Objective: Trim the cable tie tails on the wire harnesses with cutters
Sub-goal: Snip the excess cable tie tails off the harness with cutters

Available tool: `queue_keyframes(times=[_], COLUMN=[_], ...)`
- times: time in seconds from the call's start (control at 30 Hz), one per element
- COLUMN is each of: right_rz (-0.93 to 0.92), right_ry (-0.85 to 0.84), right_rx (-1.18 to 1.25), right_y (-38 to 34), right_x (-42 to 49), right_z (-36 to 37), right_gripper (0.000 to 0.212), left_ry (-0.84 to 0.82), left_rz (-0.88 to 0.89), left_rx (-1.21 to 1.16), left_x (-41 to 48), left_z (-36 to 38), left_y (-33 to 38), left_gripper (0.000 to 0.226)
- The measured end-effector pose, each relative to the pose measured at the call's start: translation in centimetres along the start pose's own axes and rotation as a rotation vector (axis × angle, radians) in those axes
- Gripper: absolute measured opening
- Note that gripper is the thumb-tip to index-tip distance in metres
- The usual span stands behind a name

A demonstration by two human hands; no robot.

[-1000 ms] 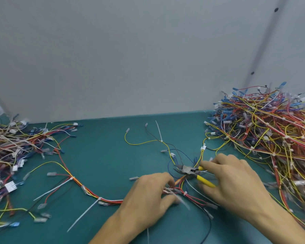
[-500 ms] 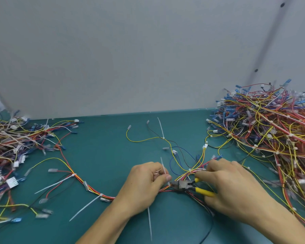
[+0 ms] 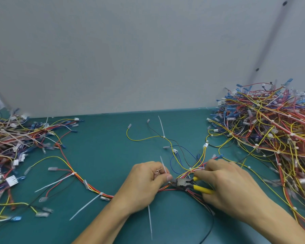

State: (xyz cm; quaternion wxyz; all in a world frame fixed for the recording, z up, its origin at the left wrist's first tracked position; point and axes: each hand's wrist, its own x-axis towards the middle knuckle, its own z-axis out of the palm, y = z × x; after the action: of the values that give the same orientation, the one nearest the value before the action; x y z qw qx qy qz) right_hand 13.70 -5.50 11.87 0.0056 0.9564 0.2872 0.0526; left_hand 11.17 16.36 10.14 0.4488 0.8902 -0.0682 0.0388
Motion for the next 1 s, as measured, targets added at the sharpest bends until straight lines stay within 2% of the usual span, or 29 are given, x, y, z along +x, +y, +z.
queue_keyframes(times=[0.27, 0.5, 0.73, 0.93, 1.0], right_rz=[-0.062, -0.118, -0.086, -0.083, -0.084], right_ry=[0.058, 0.122, 0.072, -0.003, -0.009], right_rx=[0.01, 0.005, 0.018, 0.005, 0.005], right_y=[0.35, 0.66, 0.68, 0.88, 0.74], right_x=[-0.15, -0.12, -0.21, 0.08, 0.03], right_z=[-0.22, 0.21, 0.06, 0.39, 0.11], right_gripper=[0.014, 0.021, 0.016, 0.034, 0.03], left_ry=[-0.004, -0.009, -0.017, -0.024, -0.022], left_rz=[-0.001, 0.0, -0.002, 0.0, 0.001], left_rx=[0.023, 0.025, 0.016, 0.013, 0.012], left_x=[0.07, 0.09, 0.12, 0.14, 0.16], left_z=[0.01, 0.03, 0.03, -0.01, 0.02], left_y=[-0.04, -0.12, -0.13, -0.25, -0.29], left_gripper=[0.017, 0.018, 0.019, 0.019, 0.019])
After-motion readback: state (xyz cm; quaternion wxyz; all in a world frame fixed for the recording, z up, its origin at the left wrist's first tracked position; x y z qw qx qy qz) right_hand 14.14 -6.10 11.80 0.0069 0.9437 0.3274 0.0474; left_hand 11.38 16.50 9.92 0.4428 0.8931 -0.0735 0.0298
